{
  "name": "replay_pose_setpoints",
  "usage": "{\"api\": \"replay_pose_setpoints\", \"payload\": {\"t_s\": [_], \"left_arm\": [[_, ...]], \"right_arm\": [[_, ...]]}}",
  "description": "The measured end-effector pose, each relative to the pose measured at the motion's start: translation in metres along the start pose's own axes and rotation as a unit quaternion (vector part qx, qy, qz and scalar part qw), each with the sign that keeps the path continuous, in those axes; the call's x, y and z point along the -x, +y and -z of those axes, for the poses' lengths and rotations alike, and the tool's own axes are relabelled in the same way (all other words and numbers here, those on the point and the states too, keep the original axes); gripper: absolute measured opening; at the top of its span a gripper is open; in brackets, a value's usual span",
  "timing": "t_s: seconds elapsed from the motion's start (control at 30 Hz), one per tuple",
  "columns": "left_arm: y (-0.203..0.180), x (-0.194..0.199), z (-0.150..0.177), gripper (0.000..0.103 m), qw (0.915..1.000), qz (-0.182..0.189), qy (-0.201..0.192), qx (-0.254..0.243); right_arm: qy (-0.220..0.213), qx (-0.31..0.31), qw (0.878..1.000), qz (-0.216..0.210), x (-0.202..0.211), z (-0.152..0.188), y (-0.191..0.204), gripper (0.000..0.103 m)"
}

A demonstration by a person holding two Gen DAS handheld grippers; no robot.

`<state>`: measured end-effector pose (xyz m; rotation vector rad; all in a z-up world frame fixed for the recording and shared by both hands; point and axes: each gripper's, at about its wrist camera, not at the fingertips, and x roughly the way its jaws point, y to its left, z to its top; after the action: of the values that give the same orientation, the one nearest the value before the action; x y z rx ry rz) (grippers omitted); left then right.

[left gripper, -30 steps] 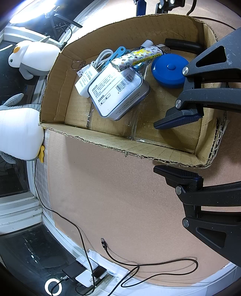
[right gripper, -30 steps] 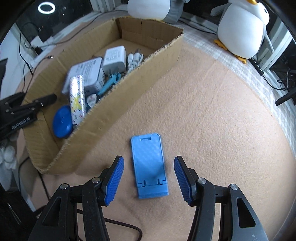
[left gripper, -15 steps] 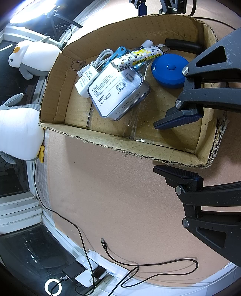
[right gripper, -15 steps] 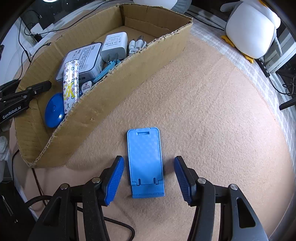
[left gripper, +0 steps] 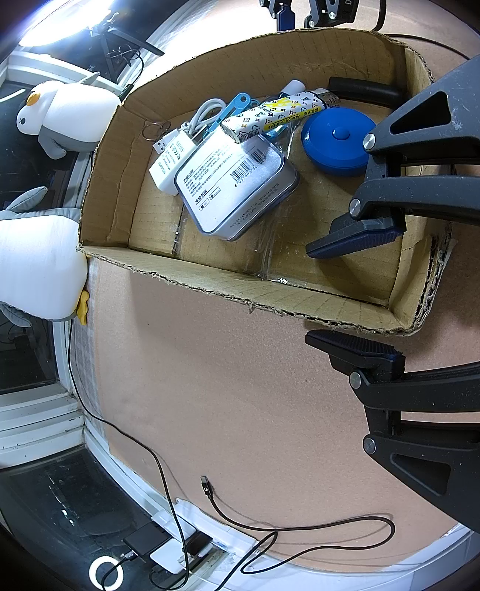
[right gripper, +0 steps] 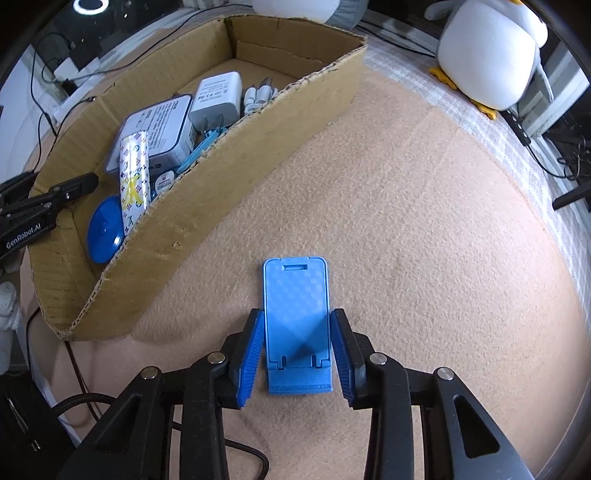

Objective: Organize rigid objects
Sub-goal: 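Carry the blue phone stand into the cardboard box and release it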

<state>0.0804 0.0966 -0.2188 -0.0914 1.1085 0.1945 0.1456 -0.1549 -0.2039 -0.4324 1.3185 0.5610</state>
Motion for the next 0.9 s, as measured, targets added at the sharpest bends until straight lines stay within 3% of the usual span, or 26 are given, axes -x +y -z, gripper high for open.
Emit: {"api": "replay_pose_setpoints", "payload": {"t_s": [0.4,0.9], "left_arm": [[0.0,0.0,0.0,0.044,1.0,0.0,0.0,0.0],[0.0,0.0,0.0,0.044,1.0,0.001,0.0,0.001]], "right_arm": [[-0.052,-0.069,0.996,-0.019,0.028,0.01,-0.031,0.033],[-0.144,-0.085,0.985,-0.052,0.074,-0.026,0.007,0.033]]}}
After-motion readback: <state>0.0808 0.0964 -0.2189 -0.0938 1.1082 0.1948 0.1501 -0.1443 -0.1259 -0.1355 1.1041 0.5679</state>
